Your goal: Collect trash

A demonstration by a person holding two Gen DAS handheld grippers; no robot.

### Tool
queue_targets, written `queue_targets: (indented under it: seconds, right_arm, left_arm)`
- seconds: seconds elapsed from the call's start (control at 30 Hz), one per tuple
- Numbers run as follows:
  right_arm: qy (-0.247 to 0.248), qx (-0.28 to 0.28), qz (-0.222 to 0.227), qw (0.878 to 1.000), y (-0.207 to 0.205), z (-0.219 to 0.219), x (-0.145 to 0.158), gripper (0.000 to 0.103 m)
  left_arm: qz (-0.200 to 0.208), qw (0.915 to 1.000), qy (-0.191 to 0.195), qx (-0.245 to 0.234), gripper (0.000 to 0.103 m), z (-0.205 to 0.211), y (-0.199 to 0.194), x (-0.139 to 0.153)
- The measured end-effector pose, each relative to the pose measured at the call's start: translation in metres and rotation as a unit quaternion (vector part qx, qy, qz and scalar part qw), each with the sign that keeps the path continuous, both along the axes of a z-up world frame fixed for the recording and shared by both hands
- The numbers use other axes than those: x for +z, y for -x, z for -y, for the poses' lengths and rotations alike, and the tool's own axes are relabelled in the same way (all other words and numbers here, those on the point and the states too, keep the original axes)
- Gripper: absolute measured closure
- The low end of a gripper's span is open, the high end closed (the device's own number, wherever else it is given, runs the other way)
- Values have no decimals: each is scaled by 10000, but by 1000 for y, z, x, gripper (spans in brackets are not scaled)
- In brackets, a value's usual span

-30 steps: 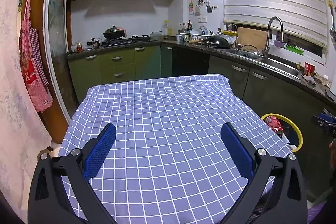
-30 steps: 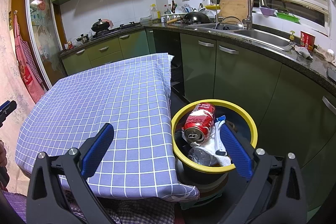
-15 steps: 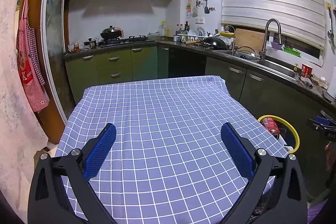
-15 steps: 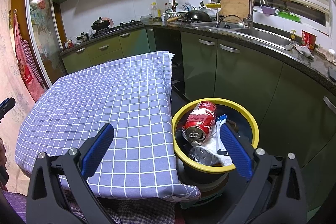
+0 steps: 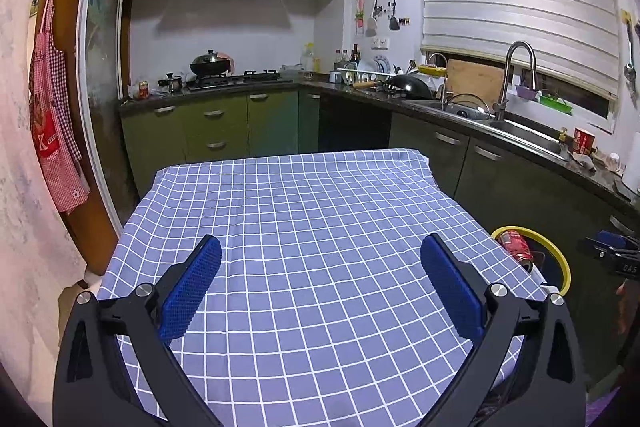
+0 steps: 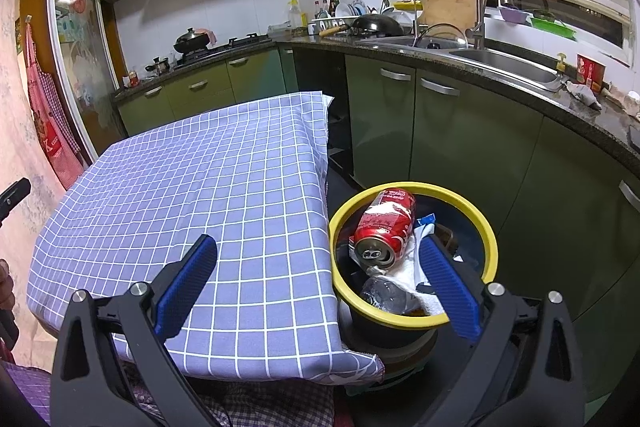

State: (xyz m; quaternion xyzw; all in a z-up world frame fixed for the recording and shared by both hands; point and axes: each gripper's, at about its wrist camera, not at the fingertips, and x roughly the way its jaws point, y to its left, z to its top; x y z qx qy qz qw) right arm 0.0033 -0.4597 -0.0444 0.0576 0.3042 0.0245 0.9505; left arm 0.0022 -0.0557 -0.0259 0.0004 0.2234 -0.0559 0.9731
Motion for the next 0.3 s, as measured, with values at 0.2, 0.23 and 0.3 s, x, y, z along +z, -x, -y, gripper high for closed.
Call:
queue_targets:
  seconds: [0.2,0.23,0.3]
  right_arm:
    - [166,200,-97,9996,-25,-8,6,7]
    - [222,287,-116,9993,-36,-12,10,7]
    - [261,439,-118,9986,-56,-21,17,7]
  left_arm:
    - [-546,9984,-27,154,5,-13,-44,-4]
    - [-623,9979,-27,174,5,-16,-56,-6]
    - [-804,9961,-138,350,5,-26,-88,-13]
